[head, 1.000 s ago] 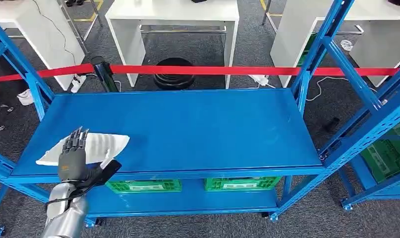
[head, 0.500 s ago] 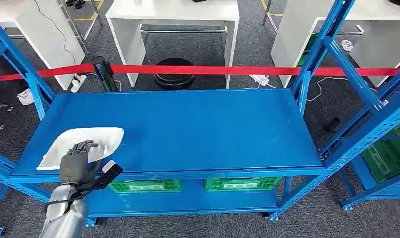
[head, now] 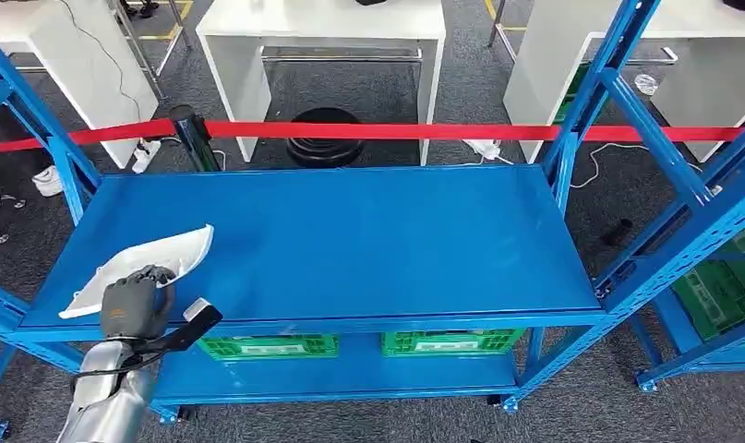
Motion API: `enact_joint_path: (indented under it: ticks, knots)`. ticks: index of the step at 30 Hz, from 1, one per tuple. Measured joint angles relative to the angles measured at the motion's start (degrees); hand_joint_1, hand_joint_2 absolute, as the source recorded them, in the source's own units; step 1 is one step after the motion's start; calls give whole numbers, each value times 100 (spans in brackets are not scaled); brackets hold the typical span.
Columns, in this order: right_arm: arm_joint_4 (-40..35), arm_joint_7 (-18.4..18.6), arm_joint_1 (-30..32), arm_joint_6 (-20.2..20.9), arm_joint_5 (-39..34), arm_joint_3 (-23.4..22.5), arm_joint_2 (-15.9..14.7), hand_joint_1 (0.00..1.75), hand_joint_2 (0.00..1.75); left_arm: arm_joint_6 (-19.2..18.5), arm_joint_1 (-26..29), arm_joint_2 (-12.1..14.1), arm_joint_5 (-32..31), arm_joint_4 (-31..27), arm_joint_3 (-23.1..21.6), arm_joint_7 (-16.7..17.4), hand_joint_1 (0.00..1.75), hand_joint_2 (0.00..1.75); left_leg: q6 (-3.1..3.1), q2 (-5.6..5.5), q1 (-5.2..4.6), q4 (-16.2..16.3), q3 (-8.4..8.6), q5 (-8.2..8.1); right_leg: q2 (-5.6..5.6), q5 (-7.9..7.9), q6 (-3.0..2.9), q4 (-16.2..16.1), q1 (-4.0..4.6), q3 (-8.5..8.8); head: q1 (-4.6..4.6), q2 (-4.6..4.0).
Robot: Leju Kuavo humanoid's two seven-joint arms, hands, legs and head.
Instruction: Take the parts from the cabinet and place them on the table.
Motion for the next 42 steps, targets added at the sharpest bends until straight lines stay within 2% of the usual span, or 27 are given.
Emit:
enact_joint_path:
  ticks: [4,7,9,11,16,20,24,30,35,38,42]
  knots:
    - [0,-6,1,-31,7,4,0,0,0,0,87,55,-279,-155,-122,52,175,175,0,1,0,0,0,0,1,0,0,0,0,0,0,0]
    - [0,-6,3,-28,9,4,0,0,0,-7,309,111,-669,-530,-278,87,175,175,0,3,0,0,-3,0,4,-1,-1,0,0,-6,0,-2]
    - [0,-26,4,2,15,4,-2,0,0,-11,523,116,-730,-973,-352,-103,175,175,0,4,1,0,-7,0,5,-1,-2,0,0,-16,0,0]
    - [0,-74,3,26,13,4,-11,0,0,-13,690,72,-702,-1465,-347,-514,175,175,0,1,0,0,-16,0,3,-2,-3,0,-1,-23,0,0]
    - [-11,-267,3,87,-28,2,-63,0,0,-15,800,-184,-522,-2220,-94,-1401,175,175,1,1,-1,1,-23,-1,3,0,-1,0,-2,-25,0,0]
    - [-31,-378,0,177,-37,2,-138,0,0,-17,820,-428,-463,-2675,124,-1733,175,175,1,1,-1,1,-25,-1,2,1,0,0,-2,-25,0,0]
    - [-42,-424,1,203,-39,2,-179,0,0,-22,847,-592,-369,-2962,249,-1856,175,175,1,1,-1,1,-24,-1,2,1,0,0,-1,-26,0,0]
    - [-59,-490,-26,398,-81,2,-328,0,0,-24,941,-861,386,-3786,127,-1958,175,175,2,-2,-1,1,-26,-1,-1,0,0,0,-2,-30,0,0]
    - [-100,-594,-73,490,-55,2,-533,0,0,-24,967,-951,1703,-4230,-575,-1958,175,175,3,-2,-5,2,-28,-2,0,2,2,-1,-7,-27,0,0]
    - [-109,-649,-109,501,-24,0,-623,0,0,-24,985,-973,1805,-4430,-939,-1965,175,175,4,-1,-6,3,-27,-2,0,3,3,-1,-8,-26,0,-2]
    - [-109,-665,-112,503,-17,2,-682,0,0,-26,1007,-990,1867,-4570,-1150,-1965,175,175,4,0,-6,3,-26,-2,0,3,4,-1,-7,-27,0,0]
